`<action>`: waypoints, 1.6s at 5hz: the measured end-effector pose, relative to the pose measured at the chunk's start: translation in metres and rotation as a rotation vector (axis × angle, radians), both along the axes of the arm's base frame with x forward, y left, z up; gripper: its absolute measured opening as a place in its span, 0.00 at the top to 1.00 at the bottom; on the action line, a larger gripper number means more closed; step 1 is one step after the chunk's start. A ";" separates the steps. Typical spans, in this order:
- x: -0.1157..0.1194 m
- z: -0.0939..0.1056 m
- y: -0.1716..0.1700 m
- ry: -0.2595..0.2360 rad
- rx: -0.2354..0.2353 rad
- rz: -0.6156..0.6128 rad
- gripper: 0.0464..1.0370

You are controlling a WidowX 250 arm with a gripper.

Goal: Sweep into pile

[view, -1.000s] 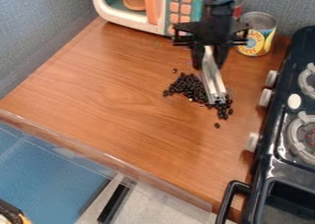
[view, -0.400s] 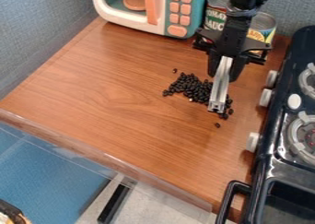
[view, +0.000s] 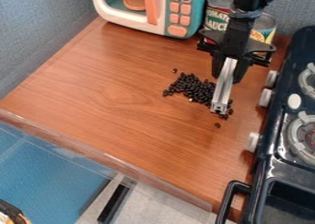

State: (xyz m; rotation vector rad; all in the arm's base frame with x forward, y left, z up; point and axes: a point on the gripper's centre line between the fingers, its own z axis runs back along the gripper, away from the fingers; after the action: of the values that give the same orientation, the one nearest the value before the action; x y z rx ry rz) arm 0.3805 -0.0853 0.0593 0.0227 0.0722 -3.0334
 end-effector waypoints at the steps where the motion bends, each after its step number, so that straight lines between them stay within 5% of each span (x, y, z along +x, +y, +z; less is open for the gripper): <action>1: 0.000 -0.008 -0.005 0.010 -0.009 0.000 0.67; 4: 0.004 -0.034 -0.020 0.029 -0.007 0.004 0.67; 8: 0.008 -0.034 -0.032 0.006 -0.042 -0.016 0.67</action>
State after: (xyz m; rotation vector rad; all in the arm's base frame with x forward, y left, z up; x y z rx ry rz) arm 0.3885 -0.1178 0.0249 0.0109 0.0095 -3.0504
